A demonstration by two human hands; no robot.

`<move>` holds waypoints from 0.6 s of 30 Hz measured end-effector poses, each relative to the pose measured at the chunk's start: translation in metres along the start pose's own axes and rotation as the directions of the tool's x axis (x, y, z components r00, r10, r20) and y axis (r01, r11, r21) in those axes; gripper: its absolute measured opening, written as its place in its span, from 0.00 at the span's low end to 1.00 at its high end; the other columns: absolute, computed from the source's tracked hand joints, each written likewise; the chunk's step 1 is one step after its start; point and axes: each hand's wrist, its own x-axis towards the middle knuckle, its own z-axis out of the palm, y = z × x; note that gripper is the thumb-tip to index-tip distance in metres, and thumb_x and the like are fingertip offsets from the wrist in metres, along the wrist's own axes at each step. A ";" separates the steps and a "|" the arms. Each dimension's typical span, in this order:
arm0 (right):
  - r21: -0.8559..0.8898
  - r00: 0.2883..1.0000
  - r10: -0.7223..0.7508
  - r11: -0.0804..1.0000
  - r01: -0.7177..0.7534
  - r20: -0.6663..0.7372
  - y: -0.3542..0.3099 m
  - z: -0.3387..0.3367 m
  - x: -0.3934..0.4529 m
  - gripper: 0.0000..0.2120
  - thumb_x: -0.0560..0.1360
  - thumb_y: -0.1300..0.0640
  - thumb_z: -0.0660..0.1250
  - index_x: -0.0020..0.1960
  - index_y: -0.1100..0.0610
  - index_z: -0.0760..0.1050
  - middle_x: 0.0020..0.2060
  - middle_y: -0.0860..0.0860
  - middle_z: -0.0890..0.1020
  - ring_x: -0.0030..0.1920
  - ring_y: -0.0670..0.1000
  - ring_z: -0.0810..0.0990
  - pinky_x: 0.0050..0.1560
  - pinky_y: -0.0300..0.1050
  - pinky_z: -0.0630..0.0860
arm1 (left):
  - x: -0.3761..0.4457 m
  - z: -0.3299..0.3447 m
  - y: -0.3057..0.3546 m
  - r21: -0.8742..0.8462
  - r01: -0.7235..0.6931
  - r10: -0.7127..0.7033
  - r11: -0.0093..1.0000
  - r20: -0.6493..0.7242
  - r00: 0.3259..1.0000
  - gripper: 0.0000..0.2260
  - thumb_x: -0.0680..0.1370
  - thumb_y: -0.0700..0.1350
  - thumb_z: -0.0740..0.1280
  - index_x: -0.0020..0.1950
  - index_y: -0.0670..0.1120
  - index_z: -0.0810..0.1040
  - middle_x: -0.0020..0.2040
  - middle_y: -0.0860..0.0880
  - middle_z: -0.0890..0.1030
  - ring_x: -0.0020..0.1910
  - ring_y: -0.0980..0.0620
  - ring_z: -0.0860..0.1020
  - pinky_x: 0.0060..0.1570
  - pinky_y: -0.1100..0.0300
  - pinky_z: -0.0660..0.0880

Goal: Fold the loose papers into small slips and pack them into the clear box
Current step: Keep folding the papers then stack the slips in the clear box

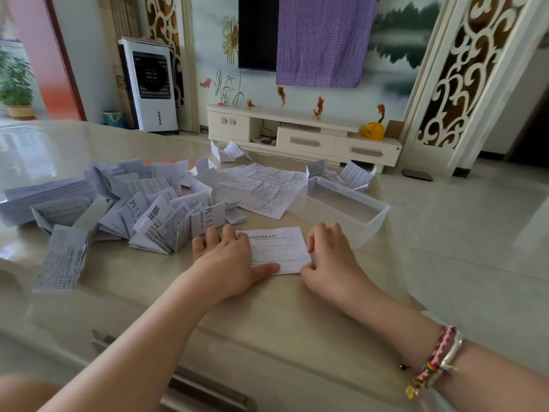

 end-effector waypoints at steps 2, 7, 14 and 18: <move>0.077 0.995 -0.099 0.992 0.101 -0.031 -0.009 0.005 0.003 0.10 0.72 0.63 0.62 0.46 0.55 0.61 0.46 0.49 0.65 0.47 0.51 0.67 0.46 0.44 0.64 | 0.000 0.000 0.000 -0.019 0.000 0.000 1.000 -0.001 1.000 0.38 0.73 0.73 0.54 0.70 0.46 0.63 0.68 0.45 0.62 0.68 0.41 0.59 0.64 0.48 0.56; 0.017 0.957 -0.172 0.985 0.173 0.233 -0.019 0.012 0.015 0.06 0.78 0.60 0.58 0.49 0.55 0.60 0.50 0.52 0.69 0.51 0.53 0.70 0.53 0.48 0.68 | -0.002 0.006 0.000 -0.052 0.015 -0.017 0.999 -0.039 0.999 0.37 0.73 0.72 0.53 0.70 0.46 0.63 0.66 0.45 0.63 0.66 0.42 0.59 0.61 0.49 0.57; -0.043 0.904 -0.131 0.986 0.162 0.406 -0.019 0.005 0.023 0.07 0.76 0.62 0.56 0.52 0.56 0.60 0.51 0.49 0.65 0.52 0.50 0.65 0.56 0.46 0.67 | -0.014 0.017 -0.004 -0.141 0.024 -0.054 0.990 -0.216 0.975 0.31 0.78 0.65 0.54 0.75 0.52 0.53 0.66 0.48 0.58 0.64 0.43 0.58 0.62 0.50 0.56; -0.055 0.899 -0.103 0.989 0.139 0.425 -0.019 0.006 0.024 0.08 0.75 0.62 0.56 0.52 0.55 0.60 0.51 0.49 0.64 0.53 0.51 0.65 0.58 0.47 0.67 | -0.019 0.017 -0.023 -0.153 0.068 -0.108 0.986 -0.270 0.957 0.28 0.79 0.62 0.56 0.74 0.54 0.52 0.63 0.49 0.58 0.62 0.44 0.59 0.62 0.50 0.57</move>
